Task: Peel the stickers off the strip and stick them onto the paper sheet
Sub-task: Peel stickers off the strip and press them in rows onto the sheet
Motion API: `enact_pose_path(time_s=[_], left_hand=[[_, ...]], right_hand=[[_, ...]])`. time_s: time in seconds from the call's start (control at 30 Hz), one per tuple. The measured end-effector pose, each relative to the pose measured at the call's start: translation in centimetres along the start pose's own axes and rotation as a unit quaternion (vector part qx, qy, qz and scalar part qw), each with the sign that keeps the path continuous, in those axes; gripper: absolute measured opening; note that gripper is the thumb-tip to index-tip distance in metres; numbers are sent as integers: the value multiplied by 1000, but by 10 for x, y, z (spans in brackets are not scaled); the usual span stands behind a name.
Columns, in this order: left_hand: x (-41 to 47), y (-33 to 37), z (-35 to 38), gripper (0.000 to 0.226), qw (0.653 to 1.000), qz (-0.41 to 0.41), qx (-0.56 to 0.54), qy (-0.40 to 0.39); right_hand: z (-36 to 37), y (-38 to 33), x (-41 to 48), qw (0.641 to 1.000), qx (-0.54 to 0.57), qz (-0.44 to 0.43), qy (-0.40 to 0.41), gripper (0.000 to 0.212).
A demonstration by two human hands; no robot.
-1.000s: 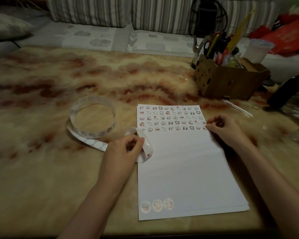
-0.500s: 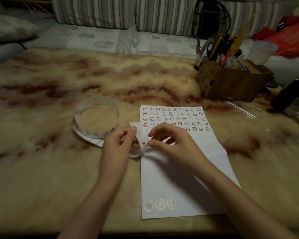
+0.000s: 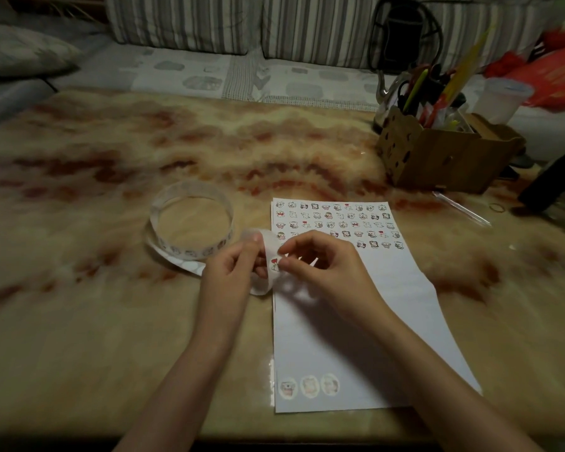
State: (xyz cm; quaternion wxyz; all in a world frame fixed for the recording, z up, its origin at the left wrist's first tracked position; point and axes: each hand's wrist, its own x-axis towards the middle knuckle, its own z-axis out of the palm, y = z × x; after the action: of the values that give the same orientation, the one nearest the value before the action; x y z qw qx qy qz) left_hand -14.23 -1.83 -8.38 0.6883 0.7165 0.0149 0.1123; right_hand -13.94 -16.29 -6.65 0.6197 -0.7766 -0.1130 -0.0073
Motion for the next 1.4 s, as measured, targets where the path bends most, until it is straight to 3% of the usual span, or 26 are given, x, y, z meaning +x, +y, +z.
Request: enact_pose_path(time_s=[0.17, 0.83, 1.07, 1.4], left_hand=[[-3, 0, -1, 18, 999, 14, 23, -21], [-4, 3, -2, 25, 999, 26, 36, -26], [-2, 0, 0, 20, 999, 9, 40, -31], [2, 13, -1, 29, 996, 0, 87, -36]], right_hand=[[0, 1, 1, 999, -32, -17, 14, 9], [3, 6, 3, 995, -72, -63, 30, 7], [1, 8, 4, 997, -59, -39, 31, 7], [1, 5, 8, 997, -67, -22, 26, 7]])
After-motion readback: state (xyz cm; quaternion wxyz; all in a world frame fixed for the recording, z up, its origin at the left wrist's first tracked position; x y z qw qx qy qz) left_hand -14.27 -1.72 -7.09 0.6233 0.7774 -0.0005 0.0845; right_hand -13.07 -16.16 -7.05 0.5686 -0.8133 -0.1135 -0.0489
